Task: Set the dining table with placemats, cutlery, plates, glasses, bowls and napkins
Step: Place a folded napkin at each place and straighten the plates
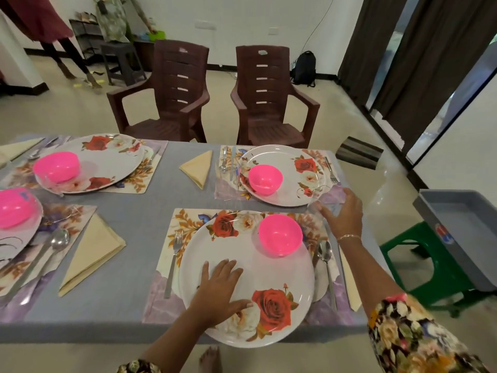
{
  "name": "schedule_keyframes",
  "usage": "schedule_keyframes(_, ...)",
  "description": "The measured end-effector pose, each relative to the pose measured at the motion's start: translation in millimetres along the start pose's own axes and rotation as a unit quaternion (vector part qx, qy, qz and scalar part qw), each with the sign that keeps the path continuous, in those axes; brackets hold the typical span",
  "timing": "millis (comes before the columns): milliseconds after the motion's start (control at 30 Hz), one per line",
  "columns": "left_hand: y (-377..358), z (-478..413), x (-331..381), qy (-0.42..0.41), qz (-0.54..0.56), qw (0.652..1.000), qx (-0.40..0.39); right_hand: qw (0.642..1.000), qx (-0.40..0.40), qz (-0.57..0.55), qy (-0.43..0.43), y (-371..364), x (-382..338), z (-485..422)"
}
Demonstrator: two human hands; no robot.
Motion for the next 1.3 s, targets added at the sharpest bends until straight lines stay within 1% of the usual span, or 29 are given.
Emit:
schedule_keyframes(33,-2.6,4.3,-2.7,0.007,0.001,1.0,0.0,0.999,0.02,0.016,0.029,2.2,-5.2,18.0)
schedule_keyframes(67,-5.2,9.4,-6.2,0.014,0.001,1.0,0.001,0.997,0.022,0.02,0.069,0.0,-10.1,39.9)
schedule_keyframes(100,-7.3,14.5,-10.6,0.023,0.0,1.0,0.002,0.993,0.006,0.022,0.115,-7.2,-13.7,63.8)
schedule_keyframes(167,-11.3,27.2,-17.1,0.034,-0.003,0.999,0.016,0.977,-0.062,0.037,0.199,-30.8,-10.7,117.8)
schedule_keyframes(200,-13.2,34.1,-18.6,0.033,-0.001,0.999,0.023,0.968,-0.096,0.05,0.228,-41.9,-3.6,142.9)
schedule_keyframes(267,-14.1,45.6,-17.8,0.023,-0.003,0.999,0.035,0.95,-0.12,0.086,0.275,-53.5,10.5,180.0)
schedule_keyframes(333,-14.5,55.8,-16.0,0.017,-0.003,0.999,0.041,0.939,-0.131,0.118,0.297,-58.8,22.7,202.9)
schedule_keyframes(400,-17.6,62.6,-15.5,0.024,0.004,0.999,0.027,0.938,-0.144,0.135,0.284,-63.0,35.0,213.7)
schedule_keyframes(500,-27.9,67.7,-17.1,0.036,-0.013,0.999,-0.017,0.933,-0.171,0.172,0.267,-73.1,44.9,220.3)
schedule_keyframes(567,-30.1,69.6,-19.1,0.047,-0.018,0.998,-0.031,0.925,-0.182,0.195,0.271,-78.5,43.8,222.1)
schedule_keyframes(600,-30.9,70.1,-19.5,0.051,-0.015,0.998,-0.035,0.923,-0.176,0.2,0.278,-78.5,42.7,222.3)
schedule_keyframes(733,-26.0,72.5,-20.2,0.06,-0.011,0.998,-0.023,0.908,-0.138,0.217,0.33,-75.0,31.1,222.4)
schedule_keyframes(900,-15.5,72.3,-20.8,0.065,0.0,0.998,0.001,0.897,-0.148,0.209,0.361,-81.1,21.9,213.1)
schedule_keyframes(1033,-10.9,68.7,-23.2,0.08,0.009,0.997,0.0,0.892,-0.133,0.207,0.38,-80.7,13.2,206.4)
schedule_keyframes(1133,-9.4,65.4,-25.7,0.089,0.001,0.996,0.006,0.892,-0.152,0.203,0.374,-78.2,3.2,202.0)
schedule_keyframes(1200,-6.3,64.8,-25.4,0.09,-0.001,0.996,0.015,0.902,-0.16,0.18,0.359,-73.8,1.2,199.9)
schedule_keyframes(1233,-4.9,65.3,-25.1,0.091,0.004,0.996,0.021,0.917,-0.143,0.163,0.335,-69.0,6.1,196.9)
schedule_keyframes(1300,-0.8,67.8,-23.3,0.097,0.017,0.994,0.037,0.958,-0.101,0.12,0.239,-57.5,26.6,185.1)
Point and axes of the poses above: each hand's wrist, its own z-axis away from the middle knuckle, its own y-axis out of the back of the hand, x = y × z, the point moved 8 cm from there along -z, towards the middle knuckle, and after that the axes turned 4 degrees about -x, right-handed, at the moved point
